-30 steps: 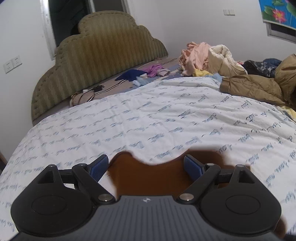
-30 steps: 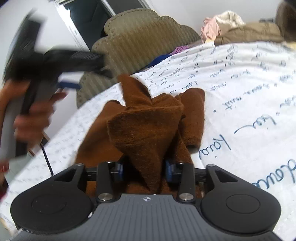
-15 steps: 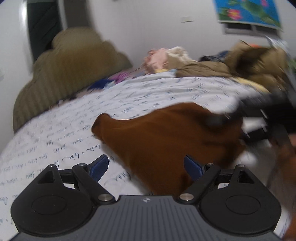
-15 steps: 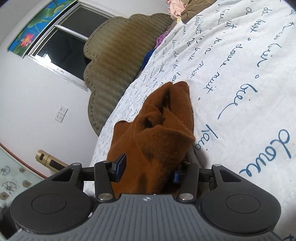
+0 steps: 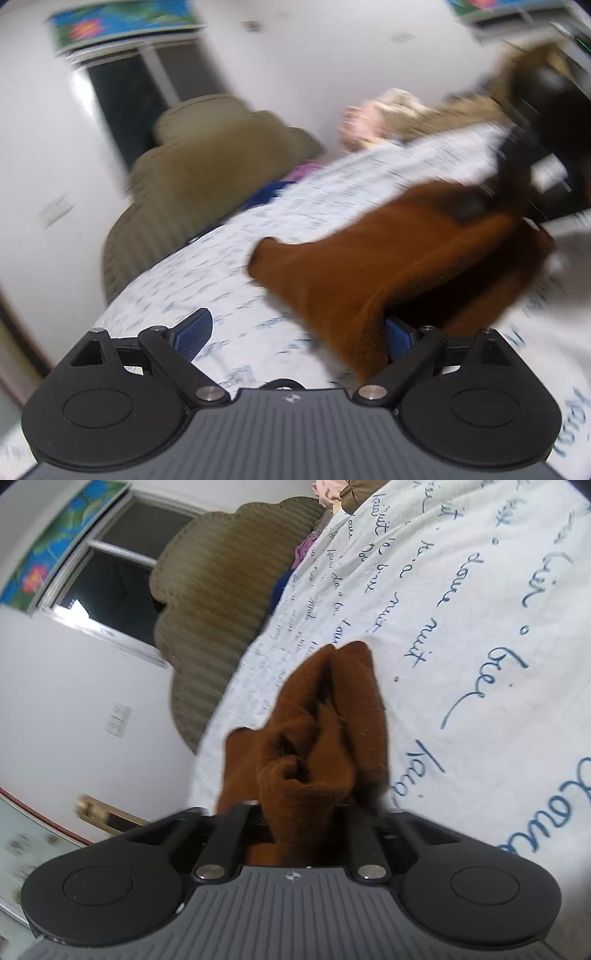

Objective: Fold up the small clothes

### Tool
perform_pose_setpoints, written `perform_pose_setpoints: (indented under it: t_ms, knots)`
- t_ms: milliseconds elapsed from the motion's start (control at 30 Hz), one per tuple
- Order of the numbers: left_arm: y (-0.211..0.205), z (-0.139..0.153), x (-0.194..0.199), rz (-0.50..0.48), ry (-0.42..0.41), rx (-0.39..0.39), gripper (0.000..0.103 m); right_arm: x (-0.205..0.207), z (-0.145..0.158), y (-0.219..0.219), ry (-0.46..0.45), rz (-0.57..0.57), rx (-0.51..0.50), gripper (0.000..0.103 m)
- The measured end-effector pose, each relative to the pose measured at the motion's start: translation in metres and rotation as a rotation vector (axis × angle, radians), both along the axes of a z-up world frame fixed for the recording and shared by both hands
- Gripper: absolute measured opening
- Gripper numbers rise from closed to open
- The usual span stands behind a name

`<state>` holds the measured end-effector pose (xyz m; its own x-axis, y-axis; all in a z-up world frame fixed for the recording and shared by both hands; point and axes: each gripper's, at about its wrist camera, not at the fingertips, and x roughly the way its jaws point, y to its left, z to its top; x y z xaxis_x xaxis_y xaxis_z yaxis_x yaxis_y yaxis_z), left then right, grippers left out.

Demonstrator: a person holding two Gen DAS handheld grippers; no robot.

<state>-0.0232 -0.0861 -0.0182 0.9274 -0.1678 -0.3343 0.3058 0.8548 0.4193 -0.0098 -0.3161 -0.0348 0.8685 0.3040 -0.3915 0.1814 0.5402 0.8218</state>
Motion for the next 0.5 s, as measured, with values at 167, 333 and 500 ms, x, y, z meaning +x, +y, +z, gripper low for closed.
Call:
perform_pose_setpoints:
  t_ms: [167,333,500]
  knots:
    - [0.025,0.004,0.011,0.061,0.093,-0.095,0.095,-0.009,0.002,0.02,-0.033,0.094,-0.001,0.013]
    - [0.025,0.002,-0.003,-0.012,0.122,-0.062,0.095,-0.012,-0.004,0.019,0.024,0.042,-0.077,0.013]
    - [0.039,0.028,-0.022,-0.097,0.13,-0.181,0.094,-0.026,-0.002,0.005,0.012,0.034,-0.036,0.029]
